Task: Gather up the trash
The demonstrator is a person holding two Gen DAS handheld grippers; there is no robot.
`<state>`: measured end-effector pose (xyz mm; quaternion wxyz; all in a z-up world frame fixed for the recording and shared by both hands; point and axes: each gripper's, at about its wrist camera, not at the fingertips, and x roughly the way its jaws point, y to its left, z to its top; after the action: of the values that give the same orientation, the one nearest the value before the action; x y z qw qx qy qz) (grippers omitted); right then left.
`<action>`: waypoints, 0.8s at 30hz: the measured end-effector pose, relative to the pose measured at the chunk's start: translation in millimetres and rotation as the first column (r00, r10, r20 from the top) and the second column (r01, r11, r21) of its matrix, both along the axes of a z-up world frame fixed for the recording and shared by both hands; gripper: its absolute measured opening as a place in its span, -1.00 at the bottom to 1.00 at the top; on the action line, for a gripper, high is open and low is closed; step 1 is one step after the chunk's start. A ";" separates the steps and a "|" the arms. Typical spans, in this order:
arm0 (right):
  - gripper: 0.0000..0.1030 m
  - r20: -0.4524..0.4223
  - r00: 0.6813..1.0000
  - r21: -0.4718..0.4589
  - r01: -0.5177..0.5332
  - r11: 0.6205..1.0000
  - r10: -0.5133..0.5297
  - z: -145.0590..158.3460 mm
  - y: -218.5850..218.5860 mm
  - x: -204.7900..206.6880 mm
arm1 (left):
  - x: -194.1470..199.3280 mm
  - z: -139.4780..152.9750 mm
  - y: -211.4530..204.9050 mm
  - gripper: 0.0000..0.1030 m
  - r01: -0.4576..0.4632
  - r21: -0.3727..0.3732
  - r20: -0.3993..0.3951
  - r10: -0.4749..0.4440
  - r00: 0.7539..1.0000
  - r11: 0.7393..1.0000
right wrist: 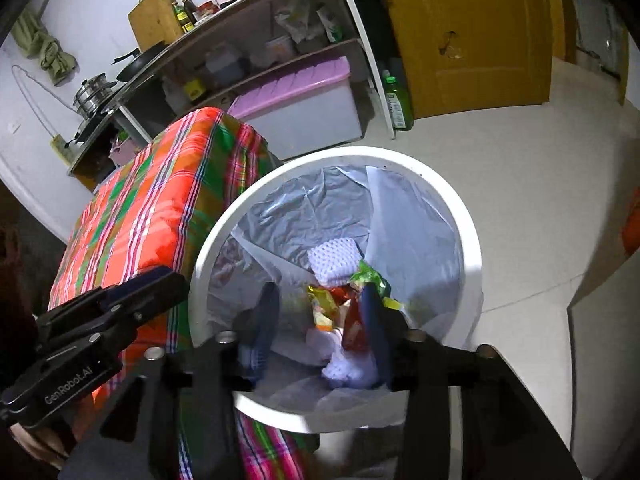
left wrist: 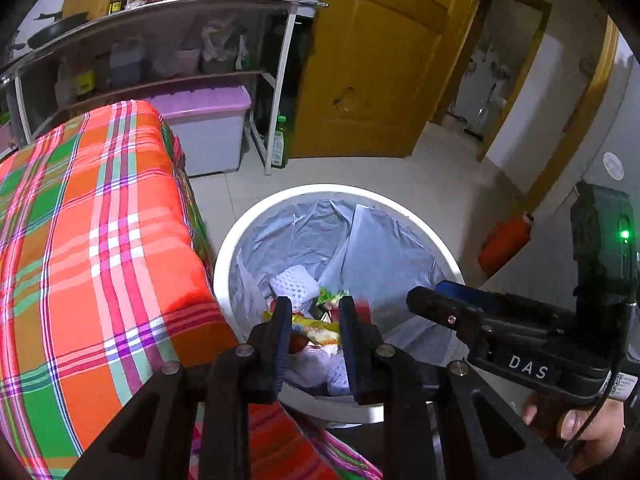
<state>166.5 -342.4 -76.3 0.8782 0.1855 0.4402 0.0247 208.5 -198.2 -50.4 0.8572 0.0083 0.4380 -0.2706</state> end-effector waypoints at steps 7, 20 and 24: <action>-0.13 0.044 0.999 -0.008 0.007 1.000 -0.007 14.2 -0.5 -10.8 | -8.1 6.9 9.3 -0.54 -0.011 -0.026 0.023 0.012 1.000 1.000; -0.13 0.224 0.974 -0.070 -0.030 0.997 0.045 69.6 34.9 -57.9 | -52.7 46.3 43.5 -0.54 -0.036 -0.072 0.121 0.044 0.992 0.997; -0.13 0.270 0.960 -0.089 -0.049 0.995 0.072 81.0 47.9 -75.1 | -69.0 56.9 56.5 -0.54 -0.044 -0.084 0.151 0.057 0.987 0.995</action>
<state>91.4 -294.5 4.7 0.9360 0.1311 0.3213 0.0589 139.5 -141.7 6.6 0.8945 -0.0165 0.3598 -0.2647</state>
